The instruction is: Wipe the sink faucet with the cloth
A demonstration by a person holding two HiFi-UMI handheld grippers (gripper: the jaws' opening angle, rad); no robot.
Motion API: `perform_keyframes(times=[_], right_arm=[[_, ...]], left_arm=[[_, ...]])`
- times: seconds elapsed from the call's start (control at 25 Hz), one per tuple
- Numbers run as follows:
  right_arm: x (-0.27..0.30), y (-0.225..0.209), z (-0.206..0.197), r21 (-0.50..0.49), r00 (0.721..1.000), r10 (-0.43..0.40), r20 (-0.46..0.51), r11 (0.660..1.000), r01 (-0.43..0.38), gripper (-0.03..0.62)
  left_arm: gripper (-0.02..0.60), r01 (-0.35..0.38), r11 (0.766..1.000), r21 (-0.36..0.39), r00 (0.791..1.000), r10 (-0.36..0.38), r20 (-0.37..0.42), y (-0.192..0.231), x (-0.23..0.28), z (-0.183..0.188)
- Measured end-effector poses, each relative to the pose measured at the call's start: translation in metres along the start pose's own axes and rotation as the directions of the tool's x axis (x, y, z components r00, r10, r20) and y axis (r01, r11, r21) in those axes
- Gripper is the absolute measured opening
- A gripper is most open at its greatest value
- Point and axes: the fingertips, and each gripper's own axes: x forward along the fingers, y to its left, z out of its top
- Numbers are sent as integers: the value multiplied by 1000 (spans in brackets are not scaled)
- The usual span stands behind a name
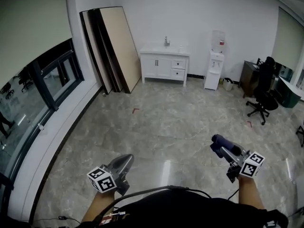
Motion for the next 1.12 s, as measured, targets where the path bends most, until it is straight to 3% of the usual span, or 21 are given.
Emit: perform_keyframes(times=[0.4,0.64,0.84,1.12], right_arm=[[75,-154,62,-30,987,157,-11,987,-158,143],[94,-245,78,6,978,210,-9,978,-210,143],[104,-304,76,35,977,214,9,976,-214,143],[111,-360,56,85,993,122,0,989,-122,143]], left_arm=[[-8,-125,991,43,989,122,80,28,134,35],[-8,-145,989,-13,982,146,119,39,228,27],[-8,-161,986,32,985,159,67,51,286,34],[-8,-132,990,40,990,130,47,89,340,50]])
